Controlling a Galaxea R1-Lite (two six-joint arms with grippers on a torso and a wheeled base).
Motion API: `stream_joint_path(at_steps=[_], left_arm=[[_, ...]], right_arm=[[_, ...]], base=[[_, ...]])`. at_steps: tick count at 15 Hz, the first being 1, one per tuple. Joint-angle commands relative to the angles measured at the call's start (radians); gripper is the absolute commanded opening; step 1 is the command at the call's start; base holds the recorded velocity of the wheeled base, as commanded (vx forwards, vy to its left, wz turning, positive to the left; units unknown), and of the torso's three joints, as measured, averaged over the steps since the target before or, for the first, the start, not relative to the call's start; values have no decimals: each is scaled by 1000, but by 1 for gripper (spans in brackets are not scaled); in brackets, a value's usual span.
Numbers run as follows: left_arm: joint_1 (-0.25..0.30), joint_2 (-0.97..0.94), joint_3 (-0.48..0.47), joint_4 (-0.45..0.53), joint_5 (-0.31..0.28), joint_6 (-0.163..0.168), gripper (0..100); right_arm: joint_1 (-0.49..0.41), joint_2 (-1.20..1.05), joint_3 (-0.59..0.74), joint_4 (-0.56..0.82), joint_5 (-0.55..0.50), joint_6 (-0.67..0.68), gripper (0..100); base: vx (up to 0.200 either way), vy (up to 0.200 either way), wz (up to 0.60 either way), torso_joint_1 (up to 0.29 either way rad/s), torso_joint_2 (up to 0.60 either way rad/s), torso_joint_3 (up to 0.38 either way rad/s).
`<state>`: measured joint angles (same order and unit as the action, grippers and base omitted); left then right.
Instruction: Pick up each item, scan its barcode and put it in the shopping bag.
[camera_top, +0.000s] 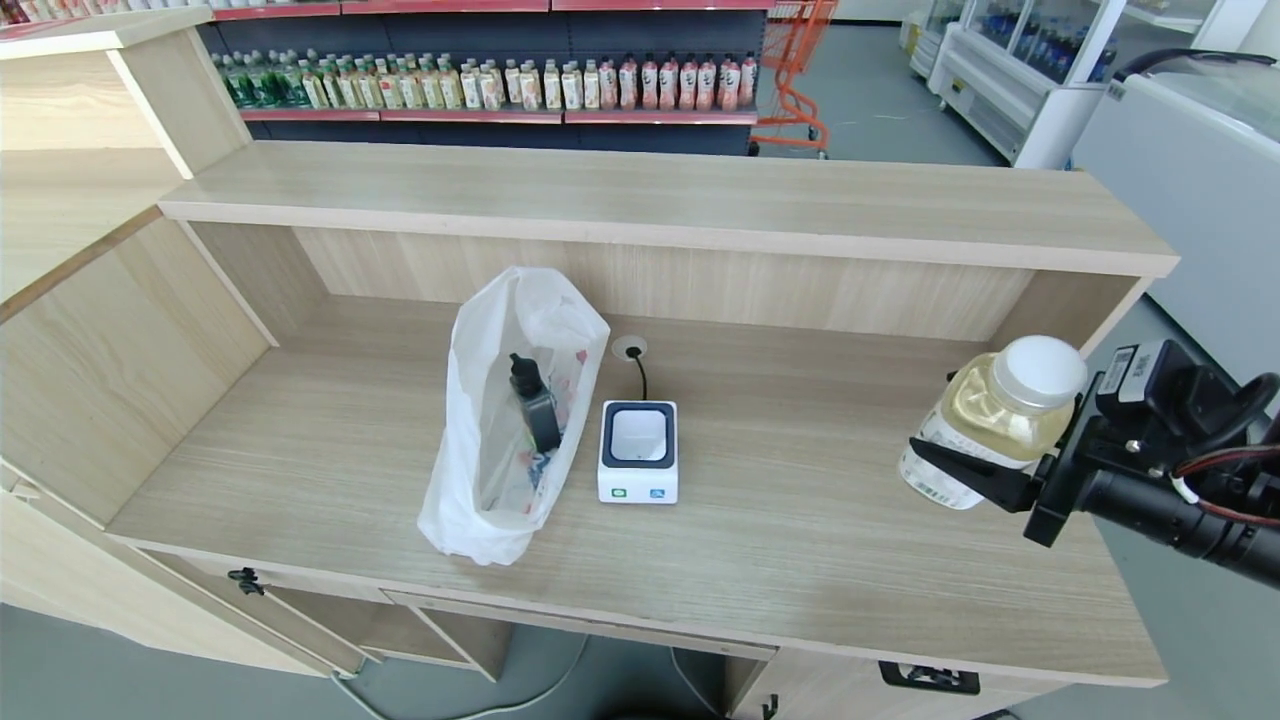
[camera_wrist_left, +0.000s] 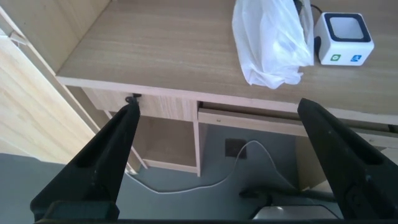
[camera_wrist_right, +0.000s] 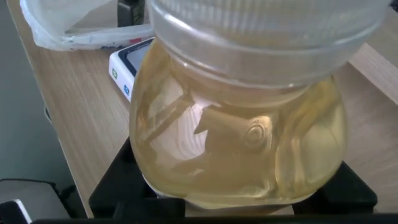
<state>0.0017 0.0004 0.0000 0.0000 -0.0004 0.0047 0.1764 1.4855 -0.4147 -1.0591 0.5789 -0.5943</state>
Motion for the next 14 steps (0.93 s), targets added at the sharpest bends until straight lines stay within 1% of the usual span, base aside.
stream_joint_path(at_steps=[1, 3, 6, 10, 12, 14], left_arm=[[0, 0, 0, 0, 0, 0, 100], [0, 0, 0, 0, 0, 0, 100], [0, 0, 0, 0, 0, 0, 100], [0, 0, 0, 0, 0, -2, 100], [0, 0, 0, 0, 0, 0, 100], [0, 0, 0, 0, 0, -2, 100]], right_arm=[[3, -2, -3, -1, 1, 11, 0], [8, -5, -1, -1, 1, 37, 0], [9, -4, -1, -1, 2, 88, 0], [14, 1, -1, 1, 4, 149, 0], [32, 4, -1, 1, 2, 221, 0], [32, 32, -3, 1, 2, 231, 0]], base=[[200, 200, 0, 7, 7, -2], [200, 200, 0, 15, 2, 0], [0, 0, 0, 0, 0, 0], [0, 200, 0, 7, 5, 0], [0, 200, 0, -17, -2, 9], [0, 0, 0, 0, 0, 0]])
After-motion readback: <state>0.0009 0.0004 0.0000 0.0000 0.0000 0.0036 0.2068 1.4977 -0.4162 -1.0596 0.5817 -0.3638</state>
